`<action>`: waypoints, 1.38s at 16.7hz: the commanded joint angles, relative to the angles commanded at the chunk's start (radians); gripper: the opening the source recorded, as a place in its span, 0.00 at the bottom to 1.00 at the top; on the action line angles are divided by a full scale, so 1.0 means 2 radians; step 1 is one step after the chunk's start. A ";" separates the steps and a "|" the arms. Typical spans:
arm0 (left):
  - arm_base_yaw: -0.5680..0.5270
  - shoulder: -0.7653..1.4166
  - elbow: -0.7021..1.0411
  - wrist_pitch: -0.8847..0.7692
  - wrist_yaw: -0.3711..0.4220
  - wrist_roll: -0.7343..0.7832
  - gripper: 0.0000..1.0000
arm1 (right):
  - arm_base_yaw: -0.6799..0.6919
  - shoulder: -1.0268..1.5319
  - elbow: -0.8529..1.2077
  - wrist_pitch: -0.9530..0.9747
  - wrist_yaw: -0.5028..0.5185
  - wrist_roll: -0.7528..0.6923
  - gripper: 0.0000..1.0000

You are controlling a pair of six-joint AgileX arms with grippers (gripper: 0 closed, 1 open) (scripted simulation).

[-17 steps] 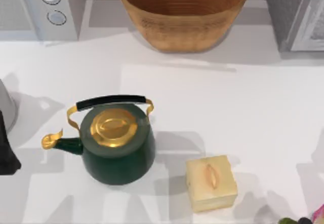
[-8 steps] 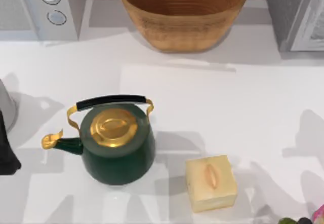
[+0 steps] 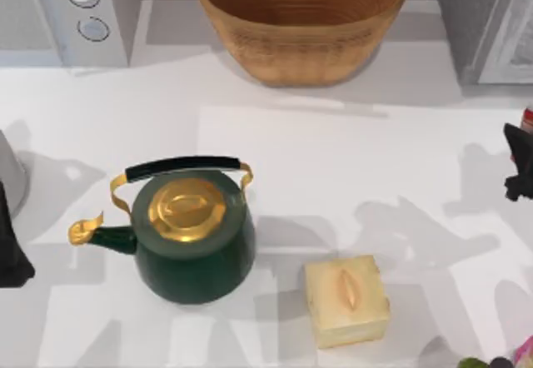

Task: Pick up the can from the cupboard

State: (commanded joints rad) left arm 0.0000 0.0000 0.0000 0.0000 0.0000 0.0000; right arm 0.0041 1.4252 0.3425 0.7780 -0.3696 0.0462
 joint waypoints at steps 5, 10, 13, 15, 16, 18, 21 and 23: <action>0.000 0.000 0.000 0.000 0.000 0.000 1.00 | -0.019 0.195 0.069 0.141 -0.076 0.004 0.00; 0.000 0.000 0.000 0.000 0.000 0.000 1.00 | -0.040 0.332 0.129 0.259 -0.149 0.003 0.00; 0.000 0.000 0.000 0.000 0.000 0.000 1.00 | -0.052 0.385 0.159 0.315 -0.188 -0.001 0.00; 0.000 0.000 0.000 0.000 0.000 0.000 1.00 | -0.059 0.409 0.175 0.345 -0.210 -0.004 0.00; 0.000 0.000 0.000 0.000 0.000 0.000 1.00 | -0.062 0.419 0.183 0.358 -0.220 -0.006 0.00; 0.000 0.000 0.000 0.000 0.000 0.000 1.00 | -0.067 0.433 0.195 0.379 -0.237 -0.008 0.00; 0.000 0.000 0.000 0.000 0.000 0.000 1.00 | -0.072 0.445 0.206 0.399 -0.253 -0.011 0.00; 0.000 0.000 0.000 0.000 0.000 0.000 1.00 | -0.072 0.447 0.208 0.402 -0.256 -0.011 0.00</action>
State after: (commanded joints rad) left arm 0.0000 0.0000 0.0000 0.0000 0.0000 0.0000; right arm -0.1405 2.3191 0.7576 1.5817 -0.8808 0.0243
